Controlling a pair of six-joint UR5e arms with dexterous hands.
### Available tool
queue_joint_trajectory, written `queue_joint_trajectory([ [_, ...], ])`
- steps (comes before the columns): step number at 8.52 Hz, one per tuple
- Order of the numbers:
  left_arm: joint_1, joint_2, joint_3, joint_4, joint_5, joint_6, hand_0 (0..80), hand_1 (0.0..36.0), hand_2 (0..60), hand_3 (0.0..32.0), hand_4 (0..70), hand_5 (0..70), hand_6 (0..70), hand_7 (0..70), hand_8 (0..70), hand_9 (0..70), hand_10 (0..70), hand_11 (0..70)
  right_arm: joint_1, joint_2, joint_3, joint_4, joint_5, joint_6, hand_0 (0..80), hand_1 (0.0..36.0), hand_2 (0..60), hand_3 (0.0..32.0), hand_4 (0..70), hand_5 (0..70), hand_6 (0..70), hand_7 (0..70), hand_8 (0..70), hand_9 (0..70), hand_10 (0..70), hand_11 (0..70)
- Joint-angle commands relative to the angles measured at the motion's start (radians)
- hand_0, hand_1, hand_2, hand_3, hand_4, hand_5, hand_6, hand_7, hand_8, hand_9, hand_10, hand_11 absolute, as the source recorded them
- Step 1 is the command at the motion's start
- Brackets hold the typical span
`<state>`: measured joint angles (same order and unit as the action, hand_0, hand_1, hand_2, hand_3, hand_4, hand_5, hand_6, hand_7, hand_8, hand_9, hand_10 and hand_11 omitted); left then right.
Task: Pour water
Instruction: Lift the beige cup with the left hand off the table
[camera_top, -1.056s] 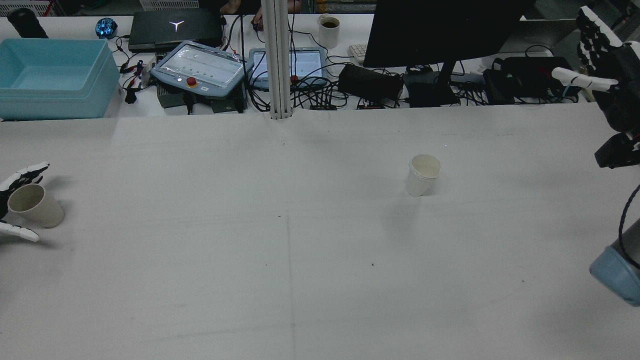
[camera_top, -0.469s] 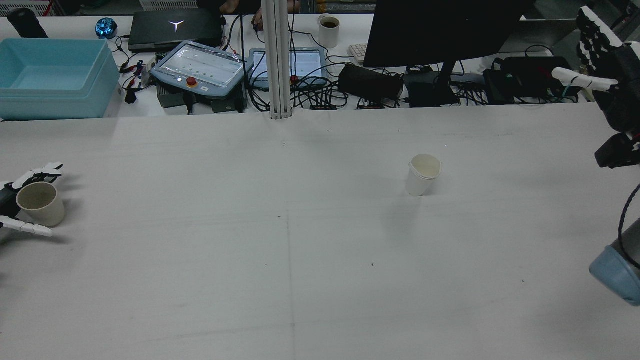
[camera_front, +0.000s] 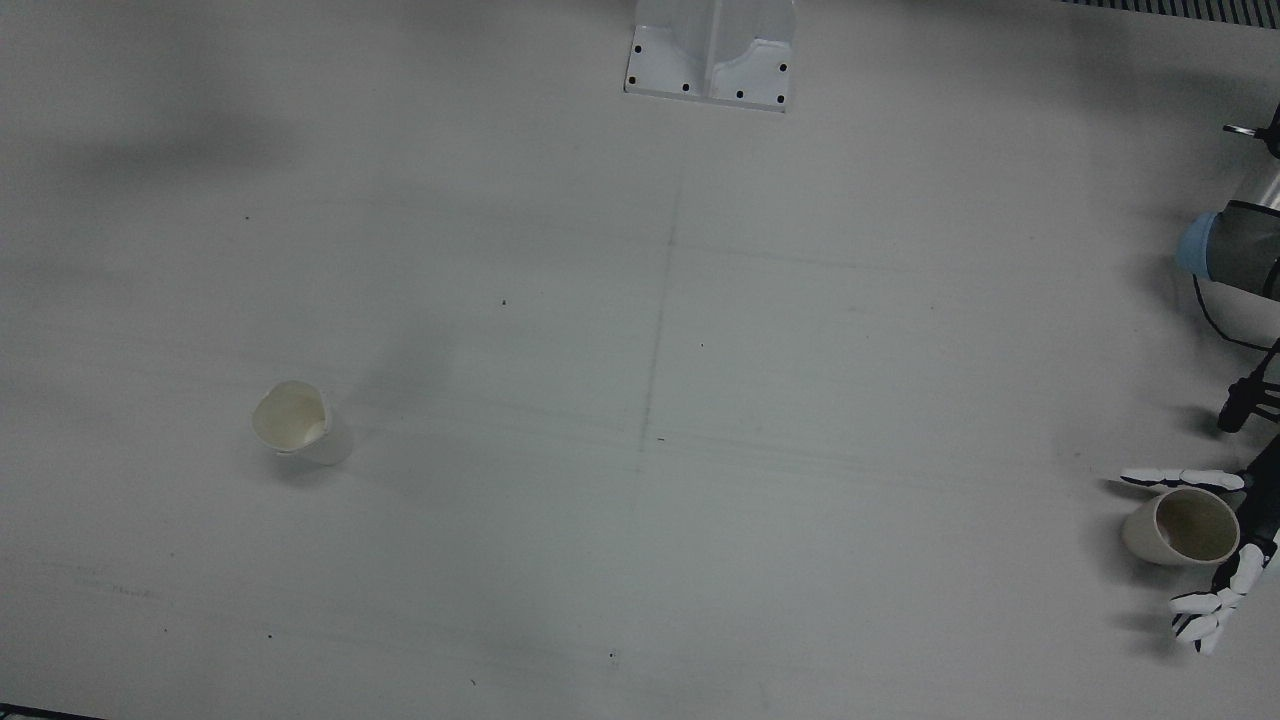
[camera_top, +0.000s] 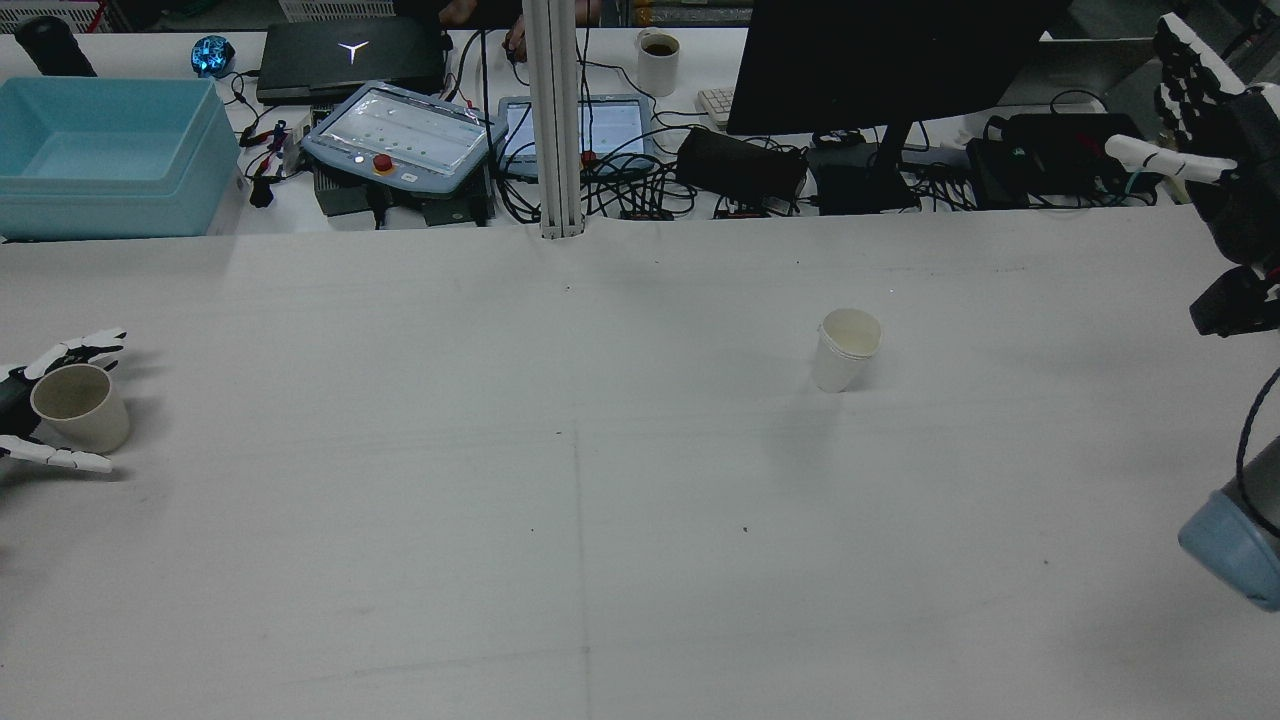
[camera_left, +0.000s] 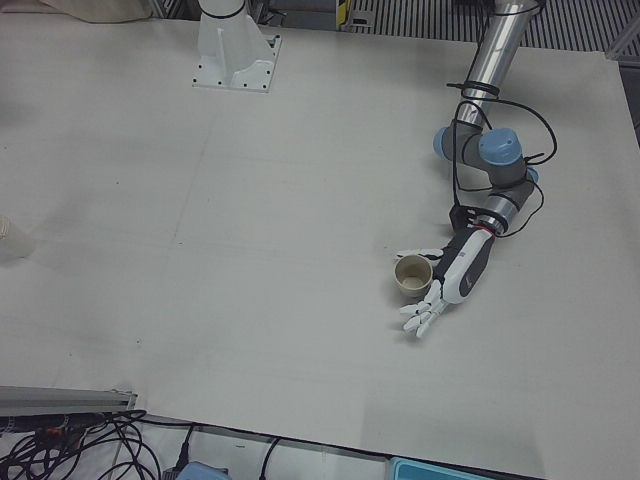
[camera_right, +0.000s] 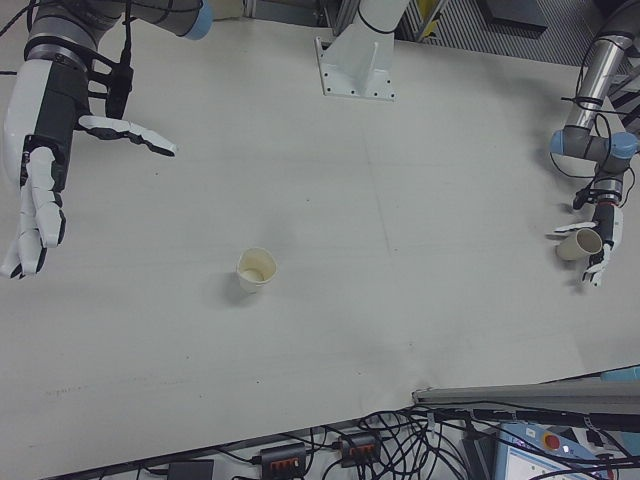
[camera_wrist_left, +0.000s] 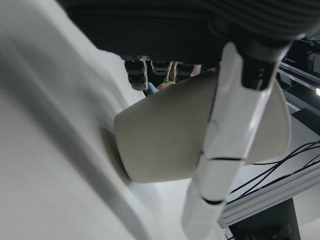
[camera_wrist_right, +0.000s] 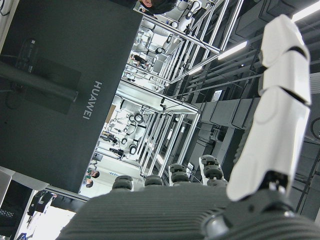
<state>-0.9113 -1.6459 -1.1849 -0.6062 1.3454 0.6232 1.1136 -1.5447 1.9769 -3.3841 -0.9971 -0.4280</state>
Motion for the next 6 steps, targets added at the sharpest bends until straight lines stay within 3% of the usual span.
queue_joint_trajectory([
  [1,0.0,0.0,-0.002,0.011,0.0,-0.004,79.3,33.1,7.8,0.0,4.1,56.9,6.8,18.5,2.9,7.2,6.7,13.1,0.002,-0.001,-0.001,0.0,0.0,0.0,49.9,18.5,14.6,5.2,7.1,5.6,2.9,8.8,0.0,0.3,0.5,2.7],
  [2,0.0,0.0,-0.002,0.013,0.0,-0.004,80.0,33.8,7.9,0.0,5.4,70.0,6.2,16.3,2.4,6.3,6.9,13.5,0.0,-0.002,-0.001,0.0,0.0,0.0,50.1,18.6,14.5,5.0,7.0,5.7,2.9,8.9,0.0,0.3,0.5,2.7],
  [3,0.0,0.0,-0.002,0.016,0.0,-0.008,80.0,35.8,17.5,0.0,8.1,70.0,5.6,16.5,2.5,6.5,7.3,14.1,0.0,0.0,-0.001,0.0,0.0,0.0,49.9,18.6,14.8,5.4,6.8,5.7,2.8,8.5,0.0,0.3,0.6,2.8],
  [5,0.0,0.0,-0.004,0.032,-0.002,-0.023,78.1,36.0,60.0,0.0,20.9,70.0,9.3,23.2,5.0,10.1,9.1,16.9,-0.001,0.0,-0.001,0.0,0.0,0.0,50.0,18.5,14.8,5.6,6.8,5.9,2.7,8.5,0.0,0.3,0.5,2.6],
  [6,0.0,0.002,-0.004,0.037,-0.014,-0.026,59.3,36.0,60.0,0.0,21.0,70.0,18.9,31.9,8.6,14.3,10.0,18.0,-0.003,0.0,-0.001,0.0,0.0,0.0,49.9,18.5,14.8,5.4,6.8,6.1,2.8,8.7,0.0,0.3,0.4,2.5],
])
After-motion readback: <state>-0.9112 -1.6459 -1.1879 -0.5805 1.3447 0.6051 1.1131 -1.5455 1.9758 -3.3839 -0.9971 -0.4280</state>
